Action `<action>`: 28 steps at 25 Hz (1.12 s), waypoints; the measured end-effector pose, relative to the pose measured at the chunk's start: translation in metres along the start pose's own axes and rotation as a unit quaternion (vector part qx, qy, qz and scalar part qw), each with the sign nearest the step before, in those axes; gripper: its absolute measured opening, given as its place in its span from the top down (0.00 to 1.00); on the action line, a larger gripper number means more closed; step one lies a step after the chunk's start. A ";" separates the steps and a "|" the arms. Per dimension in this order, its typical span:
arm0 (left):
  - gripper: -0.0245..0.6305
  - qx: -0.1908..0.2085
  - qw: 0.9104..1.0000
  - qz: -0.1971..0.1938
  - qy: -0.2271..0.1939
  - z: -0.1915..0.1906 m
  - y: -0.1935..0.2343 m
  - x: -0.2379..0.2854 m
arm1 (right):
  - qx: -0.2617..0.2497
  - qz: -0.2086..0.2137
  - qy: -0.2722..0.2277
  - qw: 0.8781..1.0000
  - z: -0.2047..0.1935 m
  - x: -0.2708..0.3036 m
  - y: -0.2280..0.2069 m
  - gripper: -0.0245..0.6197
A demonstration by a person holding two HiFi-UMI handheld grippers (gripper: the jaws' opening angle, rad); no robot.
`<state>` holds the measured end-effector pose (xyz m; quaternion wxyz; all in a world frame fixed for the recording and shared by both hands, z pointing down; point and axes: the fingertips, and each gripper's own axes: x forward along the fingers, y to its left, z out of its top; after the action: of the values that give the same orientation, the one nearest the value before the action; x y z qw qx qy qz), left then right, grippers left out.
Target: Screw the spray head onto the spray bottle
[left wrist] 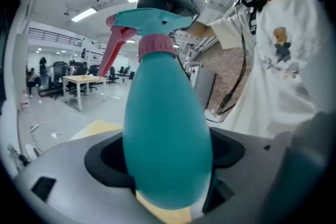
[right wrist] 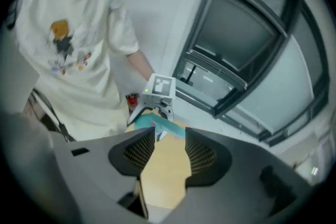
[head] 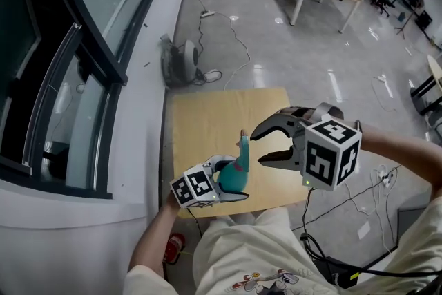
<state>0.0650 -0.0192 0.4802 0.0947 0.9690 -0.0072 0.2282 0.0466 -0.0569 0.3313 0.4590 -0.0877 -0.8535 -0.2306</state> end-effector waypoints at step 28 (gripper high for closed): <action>0.32 0.033 0.991 -0.030 0.125 -0.026 -0.019 0.006 | -0.043 0.156 0.096 0.982 -0.024 0.040 0.053 0.85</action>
<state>0.0603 0.0045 0.5022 0.0698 0.9351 0.0415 0.3449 0.0609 -0.0244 0.3926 0.5646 -0.2170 -0.7709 -0.1996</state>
